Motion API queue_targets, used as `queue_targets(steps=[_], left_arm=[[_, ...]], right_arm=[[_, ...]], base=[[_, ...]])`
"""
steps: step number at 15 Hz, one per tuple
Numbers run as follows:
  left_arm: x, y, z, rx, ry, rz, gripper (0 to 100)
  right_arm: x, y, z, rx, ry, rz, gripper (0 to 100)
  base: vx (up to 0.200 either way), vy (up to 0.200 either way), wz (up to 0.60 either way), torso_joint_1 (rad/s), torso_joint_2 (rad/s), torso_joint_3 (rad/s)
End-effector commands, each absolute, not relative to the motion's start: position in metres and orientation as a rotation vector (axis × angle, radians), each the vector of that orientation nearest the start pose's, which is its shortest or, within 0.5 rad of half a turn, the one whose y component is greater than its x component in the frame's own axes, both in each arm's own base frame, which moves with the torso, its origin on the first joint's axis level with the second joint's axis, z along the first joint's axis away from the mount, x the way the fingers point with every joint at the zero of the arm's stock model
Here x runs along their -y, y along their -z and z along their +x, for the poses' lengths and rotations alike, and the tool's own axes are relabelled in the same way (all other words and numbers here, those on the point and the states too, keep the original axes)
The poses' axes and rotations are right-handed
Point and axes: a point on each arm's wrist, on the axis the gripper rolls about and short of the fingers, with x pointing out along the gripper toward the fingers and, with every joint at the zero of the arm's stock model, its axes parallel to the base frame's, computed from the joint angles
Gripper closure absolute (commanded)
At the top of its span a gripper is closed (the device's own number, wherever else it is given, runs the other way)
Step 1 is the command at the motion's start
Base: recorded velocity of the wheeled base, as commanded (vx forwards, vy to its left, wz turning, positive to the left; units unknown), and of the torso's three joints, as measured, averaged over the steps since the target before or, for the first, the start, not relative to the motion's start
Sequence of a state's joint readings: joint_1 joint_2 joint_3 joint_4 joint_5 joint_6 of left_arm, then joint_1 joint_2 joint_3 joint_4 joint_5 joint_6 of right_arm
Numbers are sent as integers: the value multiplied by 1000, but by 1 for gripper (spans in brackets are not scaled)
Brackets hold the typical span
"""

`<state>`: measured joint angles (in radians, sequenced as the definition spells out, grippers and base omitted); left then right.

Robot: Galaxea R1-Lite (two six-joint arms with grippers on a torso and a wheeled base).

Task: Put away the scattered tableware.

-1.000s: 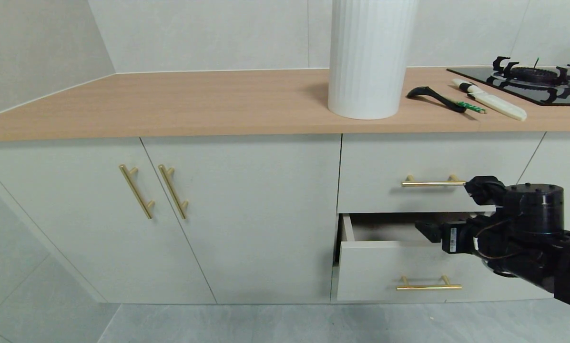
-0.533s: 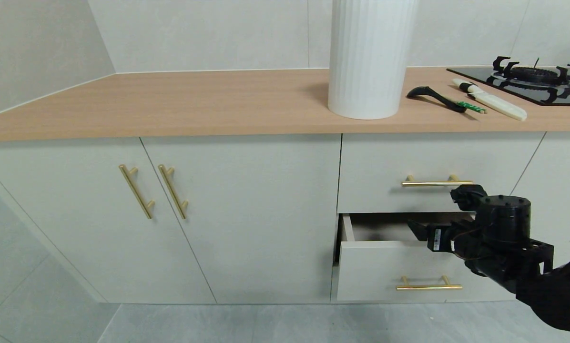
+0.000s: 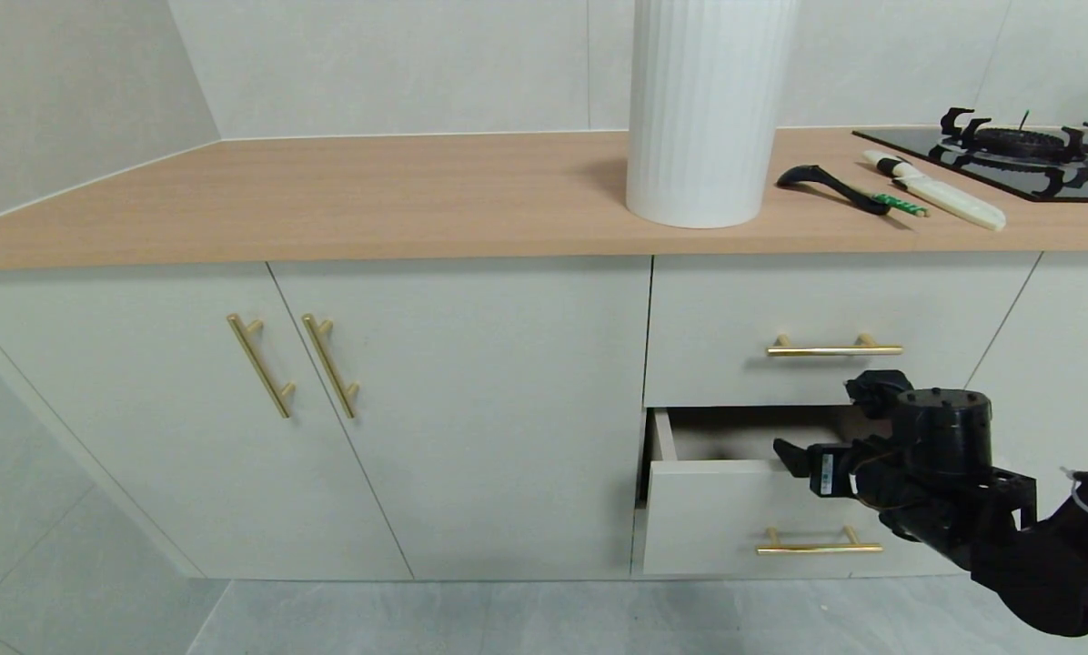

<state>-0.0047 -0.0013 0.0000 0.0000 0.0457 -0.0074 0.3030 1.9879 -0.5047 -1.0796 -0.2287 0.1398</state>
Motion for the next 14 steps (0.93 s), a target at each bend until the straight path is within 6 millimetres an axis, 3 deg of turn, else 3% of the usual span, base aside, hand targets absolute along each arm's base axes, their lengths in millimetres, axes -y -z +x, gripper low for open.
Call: queue_targets(steps=[1,8,14], left_arm=[[-1,-75,-23,0,-41,-8,0],[-1,-75,-23,0,-41,-8,0],[-1,-75,-23,0,-41,-8,0]], right_arm=[[-87,-64,291,-408,-52,25,0],[-92,-56,284,-456,-74,1,0],[-90,-66,274,-523,-81,-16,0]], base=[[0,0,0,0,0,0],[0,0,0,0,0,0],[0,0,0,0,0,0]])
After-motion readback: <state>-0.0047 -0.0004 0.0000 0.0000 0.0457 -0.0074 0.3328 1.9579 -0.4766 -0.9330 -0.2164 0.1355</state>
